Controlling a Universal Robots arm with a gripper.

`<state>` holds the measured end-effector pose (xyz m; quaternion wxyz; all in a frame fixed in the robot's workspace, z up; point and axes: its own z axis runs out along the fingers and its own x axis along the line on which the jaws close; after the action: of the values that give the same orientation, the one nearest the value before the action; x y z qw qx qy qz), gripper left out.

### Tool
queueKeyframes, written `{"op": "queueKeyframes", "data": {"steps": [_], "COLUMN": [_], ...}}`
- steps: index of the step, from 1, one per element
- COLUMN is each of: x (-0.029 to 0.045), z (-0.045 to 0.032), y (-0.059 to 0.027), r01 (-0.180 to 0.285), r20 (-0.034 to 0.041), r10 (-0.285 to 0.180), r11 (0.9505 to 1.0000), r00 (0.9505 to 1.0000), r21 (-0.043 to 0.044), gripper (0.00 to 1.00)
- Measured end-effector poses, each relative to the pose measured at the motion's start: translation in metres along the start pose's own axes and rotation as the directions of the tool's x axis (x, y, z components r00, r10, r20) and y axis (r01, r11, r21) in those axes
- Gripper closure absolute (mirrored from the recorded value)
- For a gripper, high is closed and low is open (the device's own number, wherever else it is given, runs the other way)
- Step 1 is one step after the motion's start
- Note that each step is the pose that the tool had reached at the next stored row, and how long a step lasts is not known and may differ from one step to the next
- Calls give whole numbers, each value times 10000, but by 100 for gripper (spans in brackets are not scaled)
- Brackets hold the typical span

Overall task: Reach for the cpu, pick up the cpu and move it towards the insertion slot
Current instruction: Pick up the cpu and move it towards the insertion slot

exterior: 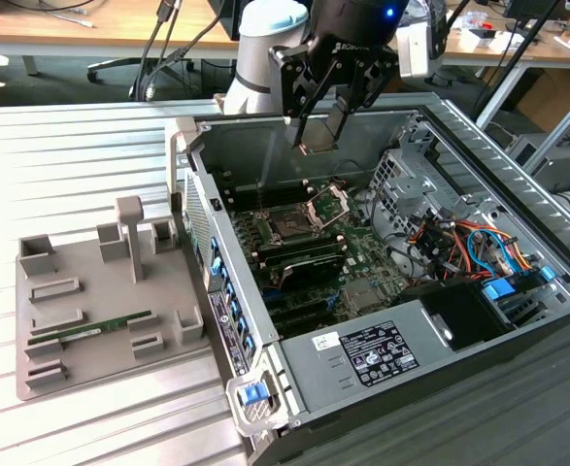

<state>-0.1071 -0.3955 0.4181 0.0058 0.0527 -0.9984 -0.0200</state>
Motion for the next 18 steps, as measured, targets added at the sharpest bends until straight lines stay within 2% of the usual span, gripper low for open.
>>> {"op": "queueKeyframes", "data": {"steps": [10,12,14,18], "x": [-46,-55,-65,-82], "z": [11,15,20,30], "y": [-3,-1,5,8], "r01": [0,-2,-3,-9], "r20": [-2,-8,-20,-22], "r10": [0,2,3,9], "r11": [10000,10000,9998,9998], "r00": [10000,10000,10000,10000], "r21": [11,76,196,216], "gripper": [45,45,45,45]}}
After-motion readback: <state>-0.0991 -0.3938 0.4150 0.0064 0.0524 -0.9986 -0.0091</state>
